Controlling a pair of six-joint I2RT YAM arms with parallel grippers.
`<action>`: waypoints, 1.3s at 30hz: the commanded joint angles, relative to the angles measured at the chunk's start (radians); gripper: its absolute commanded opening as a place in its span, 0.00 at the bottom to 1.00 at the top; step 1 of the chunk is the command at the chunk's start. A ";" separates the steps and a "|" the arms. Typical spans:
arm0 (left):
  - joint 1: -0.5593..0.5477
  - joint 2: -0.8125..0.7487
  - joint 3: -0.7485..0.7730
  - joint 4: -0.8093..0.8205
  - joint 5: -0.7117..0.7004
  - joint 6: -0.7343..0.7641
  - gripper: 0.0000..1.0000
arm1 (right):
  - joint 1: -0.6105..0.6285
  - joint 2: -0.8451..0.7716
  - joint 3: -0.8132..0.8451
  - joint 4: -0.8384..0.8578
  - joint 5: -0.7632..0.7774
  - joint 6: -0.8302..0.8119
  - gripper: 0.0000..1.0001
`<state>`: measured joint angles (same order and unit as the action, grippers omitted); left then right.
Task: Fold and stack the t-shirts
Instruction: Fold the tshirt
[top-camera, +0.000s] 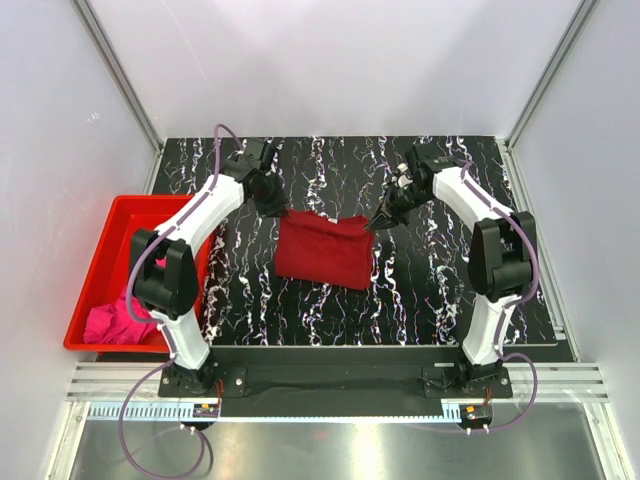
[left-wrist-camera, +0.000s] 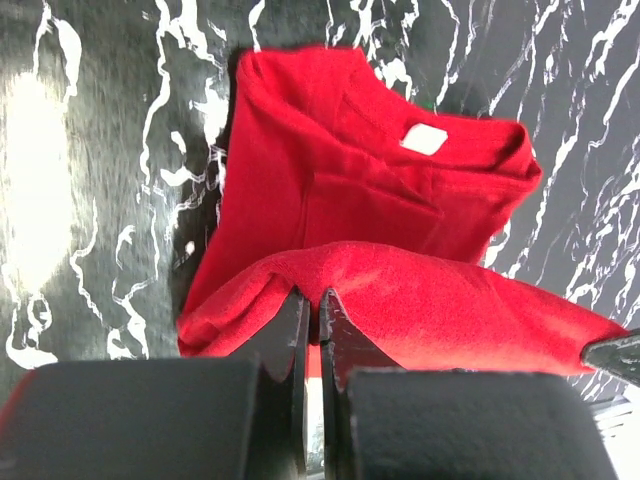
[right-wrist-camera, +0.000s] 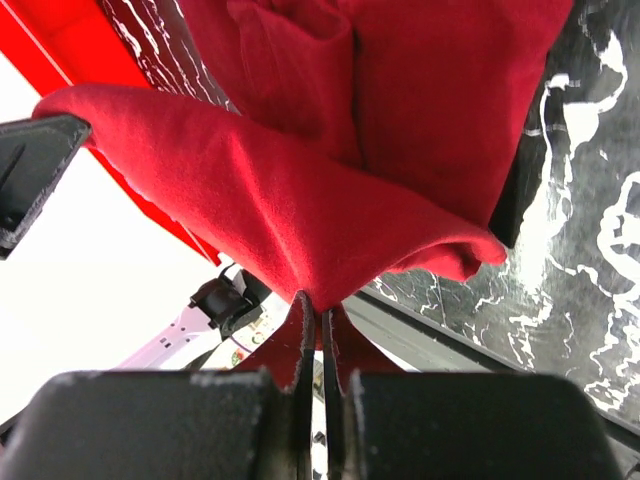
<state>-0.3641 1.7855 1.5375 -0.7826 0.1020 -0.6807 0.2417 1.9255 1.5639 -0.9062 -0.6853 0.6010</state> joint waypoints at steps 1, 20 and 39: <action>0.027 0.047 0.079 0.051 0.059 0.041 0.00 | -0.012 0.036 0.065 0.004 -0.039 -0.015 0.00; 0.056 0.366 0.347 0.013 -0.022 0.138 0.11 | -0.090 0.297 0.243 0.090 0.064 0.034 0.32; 0.048 0.065 -0.086 0.382 0.286 0.110 0.27 | -0.032 0.127 -0.047 0.536 -0.127 0.071 0.34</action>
<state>-0.3061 1.8389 1.5517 -0.5644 0.2226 -0.5331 0.1852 2.0506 1.5703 -0.6186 -0.6277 0.5682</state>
